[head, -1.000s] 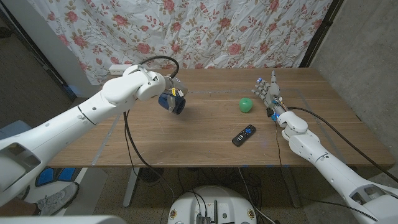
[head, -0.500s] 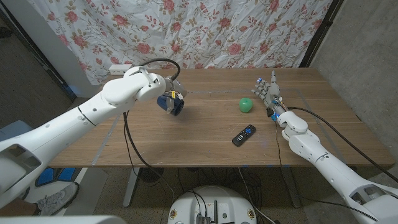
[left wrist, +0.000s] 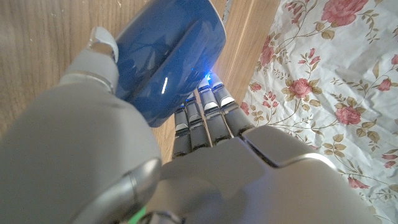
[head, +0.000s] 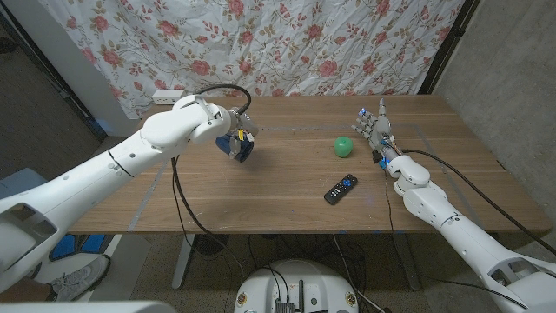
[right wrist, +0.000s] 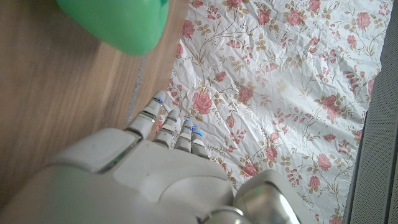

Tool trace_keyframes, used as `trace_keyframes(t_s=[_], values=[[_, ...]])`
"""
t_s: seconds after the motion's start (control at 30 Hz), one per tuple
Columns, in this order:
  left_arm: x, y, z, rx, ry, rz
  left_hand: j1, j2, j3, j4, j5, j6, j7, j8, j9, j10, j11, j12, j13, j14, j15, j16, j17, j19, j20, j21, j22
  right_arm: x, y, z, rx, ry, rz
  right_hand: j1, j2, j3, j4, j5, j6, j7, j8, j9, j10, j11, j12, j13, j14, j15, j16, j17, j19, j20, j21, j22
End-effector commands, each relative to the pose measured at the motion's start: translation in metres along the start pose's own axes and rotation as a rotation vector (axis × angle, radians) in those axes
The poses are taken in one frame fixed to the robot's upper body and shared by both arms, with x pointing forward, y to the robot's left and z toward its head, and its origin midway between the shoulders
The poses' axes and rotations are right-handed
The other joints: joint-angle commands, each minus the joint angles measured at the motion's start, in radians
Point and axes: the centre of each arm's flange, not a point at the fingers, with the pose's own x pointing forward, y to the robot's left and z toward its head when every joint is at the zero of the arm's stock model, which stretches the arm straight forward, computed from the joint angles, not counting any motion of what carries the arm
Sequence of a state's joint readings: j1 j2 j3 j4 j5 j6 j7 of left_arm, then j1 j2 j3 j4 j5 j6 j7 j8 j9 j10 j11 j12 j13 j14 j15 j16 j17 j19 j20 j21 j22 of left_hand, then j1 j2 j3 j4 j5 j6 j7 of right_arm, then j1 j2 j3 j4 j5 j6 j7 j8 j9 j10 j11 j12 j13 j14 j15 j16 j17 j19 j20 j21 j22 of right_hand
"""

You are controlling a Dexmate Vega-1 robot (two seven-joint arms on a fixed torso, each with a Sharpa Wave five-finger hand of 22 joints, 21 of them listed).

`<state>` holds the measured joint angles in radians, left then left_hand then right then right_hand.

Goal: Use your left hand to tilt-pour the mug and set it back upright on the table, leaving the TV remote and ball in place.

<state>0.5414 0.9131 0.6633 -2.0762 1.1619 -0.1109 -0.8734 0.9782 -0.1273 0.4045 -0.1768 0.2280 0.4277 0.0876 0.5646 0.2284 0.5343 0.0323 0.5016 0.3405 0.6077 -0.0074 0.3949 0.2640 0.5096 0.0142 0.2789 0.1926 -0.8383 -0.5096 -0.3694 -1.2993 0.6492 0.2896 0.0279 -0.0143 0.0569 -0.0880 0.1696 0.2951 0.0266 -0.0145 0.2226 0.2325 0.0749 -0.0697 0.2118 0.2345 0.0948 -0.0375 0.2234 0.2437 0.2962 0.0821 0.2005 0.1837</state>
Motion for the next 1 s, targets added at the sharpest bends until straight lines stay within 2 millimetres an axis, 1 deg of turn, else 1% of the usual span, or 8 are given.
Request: trace_keyframes(t_s=[0.03,0.5,0.8,1.0], values=[[0.004,0.003,0.004,0.039,-0.006,-0.005,-0.055,0.224,0.020,0.015,0.007,0.110,-0.047,0.236,0.001,0.154,-0.127,0.016,0.212,0.059,-0.138,0.003,0.002,0.002,-0.001,0.006,0.002,0.000,0.000,0.000,0.000,0.000,0.000,0.004,0.052,-0.005,0.003,0.008,0.009,-0.002,0.001,0.003,0.005,-0.003,0.002,0.002,0.007,-0.005,0.008,0.002,0.002,0.000,0.009,0.002],[0.006,0.001,0.002,0.006,-0.001,-0.006,-0.061,0.229,0.026,0.013,0.008,0.117,-0.050,0.239,0.000,0.164,-0.129,0.018,0.216,0.067,-0.138,-0.002,0.000,0.004,-0.002,0.007,0.002,0.000,0.000,0.000,0.000,0.000,0.000,0.005,0.053,-0.006,0.003,0.008,0.007,-0.001,0.000,0.003,0.003,-0.003,0.001,0.002,0.009,-0.004,0.009,0.002,0.002,0.000,0.009,0.002],[0.006,-0.002,0.000,-0.071,-0.010,0.015,-0.063,0.232,0.026,0.012,0.007,0.123,-0.052,0.242,-0.002,0.167,-0.130,0.019,0.218,0.077,-0.146,0.003,0.004,0.012,-0.006,0.010,0.002,0.000,0.000,0.000,0.000,0.000,0.000,0.005,0.053,-0.006,0.003,0.008,0.009,-0.001,0.001,0.003,0.003,-0.002,0.001,0.002,0.008,-0.003,0.008,0.002,0.002,0.001,0.009,0.002],[0.008,-0.005,-0.007,-0.142,0.005,0.021,-0.065,0.236,0.027,0.012,0.007,0.125,-0.052,0.243,-0.002,0.175,-0.128,0.021,0.220,0.082,-0.149,0.004,0.006,0.017,-0.007,0.012,0.002,0.000,0.000,0.000,0.000,0.000,0.000,0.005,0.053,-0.007,0.003,0.009,0.007,-0.002,0.000,0.003,0.004,-0.003,0.001,0.002,0.008,-0.003,0.008,0.002,0.002,0.001,0.009,0.002]])
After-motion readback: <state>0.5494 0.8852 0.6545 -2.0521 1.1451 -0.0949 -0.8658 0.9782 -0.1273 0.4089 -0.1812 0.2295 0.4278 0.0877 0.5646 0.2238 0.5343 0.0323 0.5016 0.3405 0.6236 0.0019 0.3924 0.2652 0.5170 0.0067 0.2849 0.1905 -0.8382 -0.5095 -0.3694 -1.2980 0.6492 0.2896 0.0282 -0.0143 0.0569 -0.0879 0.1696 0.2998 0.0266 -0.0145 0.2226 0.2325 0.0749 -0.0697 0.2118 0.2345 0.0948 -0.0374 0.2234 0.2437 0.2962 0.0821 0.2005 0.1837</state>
